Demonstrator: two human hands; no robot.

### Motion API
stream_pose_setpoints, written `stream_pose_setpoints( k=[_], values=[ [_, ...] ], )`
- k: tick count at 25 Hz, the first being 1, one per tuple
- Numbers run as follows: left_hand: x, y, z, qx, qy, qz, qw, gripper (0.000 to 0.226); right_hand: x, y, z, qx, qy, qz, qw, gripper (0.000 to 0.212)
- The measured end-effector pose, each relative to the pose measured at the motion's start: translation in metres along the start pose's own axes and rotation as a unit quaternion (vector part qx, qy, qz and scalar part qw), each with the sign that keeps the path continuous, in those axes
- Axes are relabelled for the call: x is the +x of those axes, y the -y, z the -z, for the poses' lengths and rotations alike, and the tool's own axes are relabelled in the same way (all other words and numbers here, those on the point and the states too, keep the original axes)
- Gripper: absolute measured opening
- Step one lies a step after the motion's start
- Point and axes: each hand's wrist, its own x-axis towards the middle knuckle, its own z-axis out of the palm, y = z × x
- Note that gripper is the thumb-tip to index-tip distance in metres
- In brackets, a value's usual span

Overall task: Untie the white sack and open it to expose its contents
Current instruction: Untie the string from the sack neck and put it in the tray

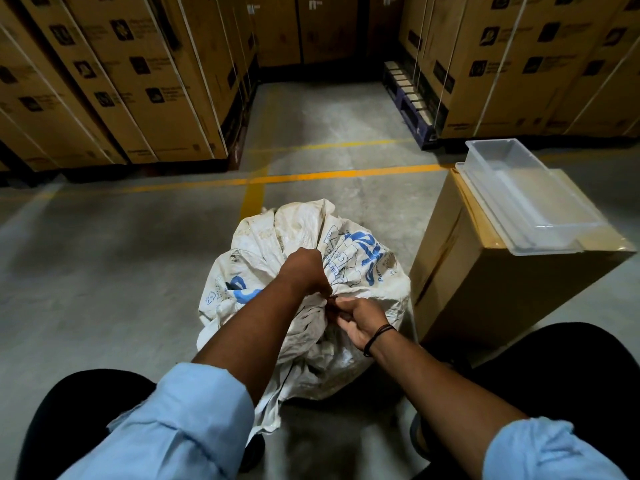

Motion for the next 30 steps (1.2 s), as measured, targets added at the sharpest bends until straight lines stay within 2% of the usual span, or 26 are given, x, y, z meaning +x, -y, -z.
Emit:
stream_pose_setpoints(
  k=[4,13,17,20,22,25,27,28,30],
  values=[
    [-0.001,-0.007,0.001,0.048,0.005,-0.028,0.998,0.049,0.003,-0.004,0.002,0.013,0.005,0.002,1.0,0.024],
    [0.002,-0.01,0.004,0.086,0.013,-0.038,0.995,0.051,0.002,-0.008,0.003,0.025,0.01,0.026,0.999,0.024],
    [0.003,-0.015,0.0,0.102,-0.007,-0.057,0.993,0.061,0.008,-0.011,0.003,0.008,0.026,0.034,0.999,0.026],
    [0.002,-0.01,-0.004,0.087,-0.01,-0.059,0.994,0.064,0.008,-0.008,0.001,-0.004,0.02,0.034,0.999,0.016],
    [0.002,-0.002,-0.004,0.072,-0.007,-0.047,0.996,0.058,0.004,-0.005,-0.001,0.008,0.019,0.03,0.999,0.014],
    [0.005,0.009,-0.004,0.042,0.01,-0.02,0.999,0.042,0.004,-0.007,0.003,-0.013,0.034,0.024,0.999,0.033],
    [0.006,0.015,-0.005,0.023,0.023,-0.013,0.999,0.039,0.005,-0.016,0.005,-0.063,0.027,0.069,0.995,0.02],
    [0.006,0.017,-0.006,0.013,0.029,-0.016,0.999,0.038,0.008,-0.022,0.006,-0.125,0.011,0.12,0.985,0.015],
    [0.006,0.02,-0.007,-0.003,0.033,-0.023,0.999,0.029,0.014,-0.03,0.01,-0.267,-0.02,0.238,0.934,0.02]
  ],
)
